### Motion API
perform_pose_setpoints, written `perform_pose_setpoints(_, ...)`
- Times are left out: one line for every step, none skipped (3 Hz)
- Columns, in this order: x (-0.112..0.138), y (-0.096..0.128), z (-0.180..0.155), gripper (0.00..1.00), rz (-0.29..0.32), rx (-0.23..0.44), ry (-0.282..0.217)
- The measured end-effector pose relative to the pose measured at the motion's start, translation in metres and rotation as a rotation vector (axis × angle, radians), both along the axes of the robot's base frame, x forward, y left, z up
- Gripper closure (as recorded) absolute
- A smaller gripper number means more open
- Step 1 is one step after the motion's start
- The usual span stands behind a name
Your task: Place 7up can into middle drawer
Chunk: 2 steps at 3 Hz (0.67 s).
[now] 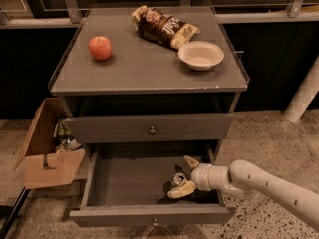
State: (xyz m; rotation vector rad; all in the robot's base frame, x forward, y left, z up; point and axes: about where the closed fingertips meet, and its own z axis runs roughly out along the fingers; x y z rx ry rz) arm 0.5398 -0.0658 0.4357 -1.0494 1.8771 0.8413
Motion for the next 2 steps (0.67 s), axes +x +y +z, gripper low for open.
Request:
perform_pose_setpoints(-0.0045,0.0010,0.0178,0.00,0.024,0.010,-0.027)
perform_pose_setpoints(-0.0050,0.0009,0.0202,0.00,0.027,0.011,-0.031)
